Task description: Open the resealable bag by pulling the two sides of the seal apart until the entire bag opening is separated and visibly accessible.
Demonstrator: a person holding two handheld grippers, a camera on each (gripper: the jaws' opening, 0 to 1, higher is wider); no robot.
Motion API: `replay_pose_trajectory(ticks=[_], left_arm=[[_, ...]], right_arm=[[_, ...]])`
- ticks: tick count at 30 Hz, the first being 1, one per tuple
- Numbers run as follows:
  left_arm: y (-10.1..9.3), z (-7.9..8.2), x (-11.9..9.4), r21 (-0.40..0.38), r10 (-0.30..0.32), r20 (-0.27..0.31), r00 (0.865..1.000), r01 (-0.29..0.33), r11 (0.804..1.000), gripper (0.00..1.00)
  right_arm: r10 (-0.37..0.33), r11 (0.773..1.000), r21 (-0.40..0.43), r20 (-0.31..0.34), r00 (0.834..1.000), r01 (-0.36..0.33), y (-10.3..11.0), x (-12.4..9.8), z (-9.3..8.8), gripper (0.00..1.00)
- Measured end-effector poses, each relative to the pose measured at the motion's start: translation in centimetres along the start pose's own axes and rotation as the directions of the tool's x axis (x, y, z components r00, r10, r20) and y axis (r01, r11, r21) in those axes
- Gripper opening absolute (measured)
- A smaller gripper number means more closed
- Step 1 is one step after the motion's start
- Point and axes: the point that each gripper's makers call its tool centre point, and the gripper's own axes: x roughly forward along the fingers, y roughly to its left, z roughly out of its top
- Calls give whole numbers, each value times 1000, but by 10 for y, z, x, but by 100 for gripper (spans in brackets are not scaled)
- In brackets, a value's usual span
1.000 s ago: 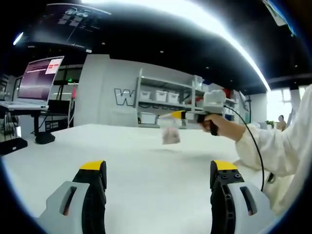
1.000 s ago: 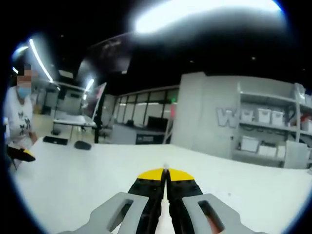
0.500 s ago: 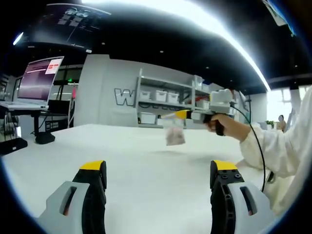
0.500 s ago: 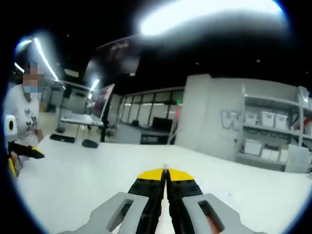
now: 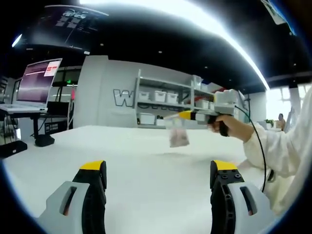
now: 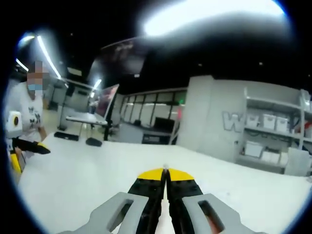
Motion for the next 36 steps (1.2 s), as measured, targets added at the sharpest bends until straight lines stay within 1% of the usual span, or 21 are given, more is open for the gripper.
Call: replay_pose_trajectory(ticks=[10, 14, 23, 29, 36], left_arm=[[0, -1, 1, 2, -3, -3, 1000, 3, 1000, 86], [0, -1, 1, 4, -5, -6, 1000, 5, 1000, 86], [-1, -1, 0, 6, -4, -5, 1000, 4, 1000, 86], [-2, -3, 0, 5, -6, -10, 1000, 6, 1000, 86], [-2, -3, 0, 5, -4, -10, 1000, 5, 1000, 86]], right_arm=[[30, 1000, -4, 18, 999, -30, 11, -10, 7, 0], [42, 999, -9, 18, 999, -42, 16, -13, 8, 0], [53, 999, -11, 29, 998, -53, 20, -21, 10, 0], [62, 998, -16, 21, 998, -62, 23, -26, 8, 0], [64, 998, -14, 26, 998, -64, 25, -33, 10, 0]])
